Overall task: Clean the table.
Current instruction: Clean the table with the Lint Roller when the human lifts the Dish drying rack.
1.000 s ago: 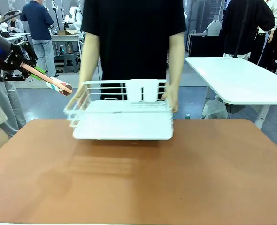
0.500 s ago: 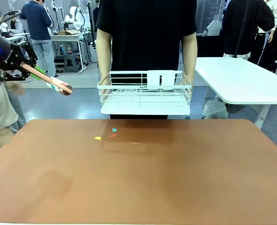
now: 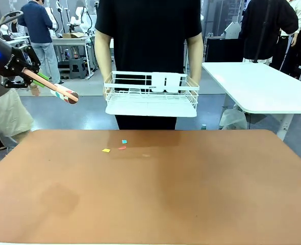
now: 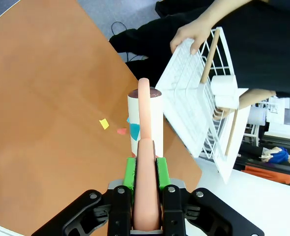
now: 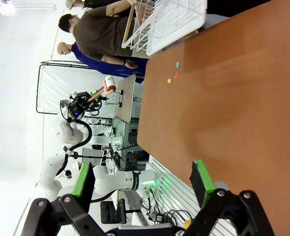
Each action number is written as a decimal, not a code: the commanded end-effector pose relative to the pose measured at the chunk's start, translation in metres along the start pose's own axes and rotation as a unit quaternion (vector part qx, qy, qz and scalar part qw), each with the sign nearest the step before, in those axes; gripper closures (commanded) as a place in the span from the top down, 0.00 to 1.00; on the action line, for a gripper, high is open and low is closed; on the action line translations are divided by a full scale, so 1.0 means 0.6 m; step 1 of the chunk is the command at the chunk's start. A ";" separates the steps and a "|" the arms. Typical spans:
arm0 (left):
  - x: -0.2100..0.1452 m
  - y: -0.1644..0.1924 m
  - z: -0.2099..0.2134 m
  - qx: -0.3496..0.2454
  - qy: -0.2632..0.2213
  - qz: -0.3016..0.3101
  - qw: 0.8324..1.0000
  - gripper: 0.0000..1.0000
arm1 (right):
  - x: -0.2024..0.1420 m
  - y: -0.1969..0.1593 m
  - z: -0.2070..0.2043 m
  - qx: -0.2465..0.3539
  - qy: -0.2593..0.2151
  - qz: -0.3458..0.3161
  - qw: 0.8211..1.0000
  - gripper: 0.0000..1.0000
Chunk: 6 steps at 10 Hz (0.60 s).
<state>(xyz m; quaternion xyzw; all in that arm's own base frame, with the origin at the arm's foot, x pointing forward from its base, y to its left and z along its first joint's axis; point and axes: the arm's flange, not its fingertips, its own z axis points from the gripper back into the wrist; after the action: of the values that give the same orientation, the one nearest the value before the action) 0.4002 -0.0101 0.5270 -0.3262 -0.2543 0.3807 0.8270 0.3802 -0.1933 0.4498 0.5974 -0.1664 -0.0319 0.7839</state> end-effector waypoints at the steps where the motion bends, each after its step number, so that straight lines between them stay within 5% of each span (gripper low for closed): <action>1: -0.001 -0.002 0.000 0.000 -0.002 0.003 1.000 0.04 | 0.001 0.004 0.000 0.010 -0.002 0.012 1.000 1.00; 2: -0.001 -0.002 0.000 0.000 -0.002 0.003 1.000 0.04 | 0.001 0.004 0.000 0.010 -0.002 0.012 1.000 1.00; 3: 0.000 0.000 0.000 0.000 0.000 0.000 1.000 0.21 | 0.001 0.004 0.000 0.010 -0.002 0.012 1.000 1.00; 6: 0.052 -0.076 -0.013 0.091 0.056 -0.180 0.978 0.21 | 0.001 0.004 0.000 0.010 -0.002 0.012 1.000 1.00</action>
<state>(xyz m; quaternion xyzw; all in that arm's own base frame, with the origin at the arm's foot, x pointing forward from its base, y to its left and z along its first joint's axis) 0.4223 -0.0173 0.5431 -0.2555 -0.2375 0.2935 0.8900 0.3803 -0.1931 0.4498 0.5973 -0.1662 -0.0318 0.7839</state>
